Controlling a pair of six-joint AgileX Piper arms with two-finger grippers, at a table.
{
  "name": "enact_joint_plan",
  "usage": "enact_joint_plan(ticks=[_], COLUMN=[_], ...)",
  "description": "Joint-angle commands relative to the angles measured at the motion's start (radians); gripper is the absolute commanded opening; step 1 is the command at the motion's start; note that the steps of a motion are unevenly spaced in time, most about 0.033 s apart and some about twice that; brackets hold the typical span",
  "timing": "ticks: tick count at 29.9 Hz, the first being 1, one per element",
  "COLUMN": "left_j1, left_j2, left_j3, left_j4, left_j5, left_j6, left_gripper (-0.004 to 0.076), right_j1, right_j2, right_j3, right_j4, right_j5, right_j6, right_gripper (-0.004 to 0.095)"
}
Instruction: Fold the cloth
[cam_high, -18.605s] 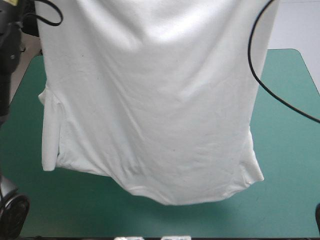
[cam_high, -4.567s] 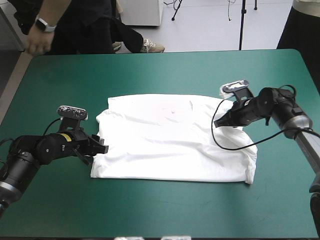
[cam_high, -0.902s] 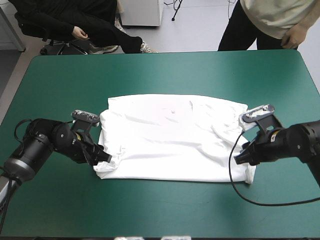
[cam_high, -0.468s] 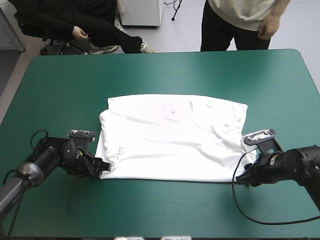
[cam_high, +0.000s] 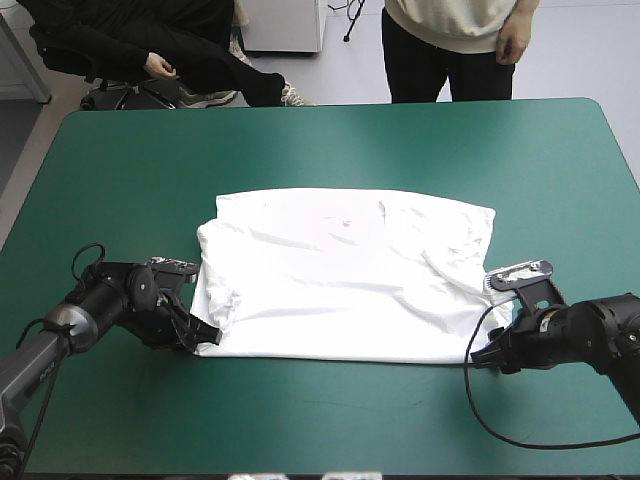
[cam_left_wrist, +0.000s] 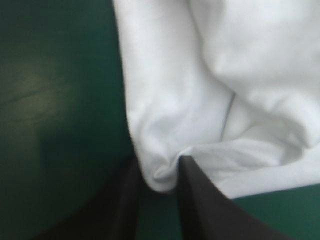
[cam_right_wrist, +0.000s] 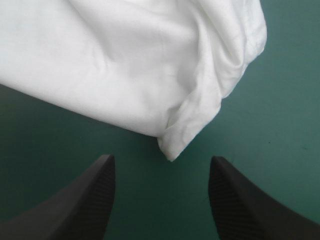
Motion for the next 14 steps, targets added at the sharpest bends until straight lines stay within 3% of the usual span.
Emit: enact_joint_plan(ticks=[1, 14], left_j1=[-0.008, -0.008], left_j2=[0.034, 0.034], left_j3=[0.023, 0.023], left_j4=[-0.115, -0.114], left_j5=[-0.053, -0.057], left_j6=[0.035, 0.052], left_gripper=[-0.0015, -0.0017], right_j1=[-0.004, -0.004], right_j2=[-0.012, 0.100], right_j3=[-0.015, 0.059], right_j4=[-0.035, -0.040], right_j5=[-0.028, -0.163], right_j6=[0.039, 0.085], right_gripper=[0.0531, 0.0498])
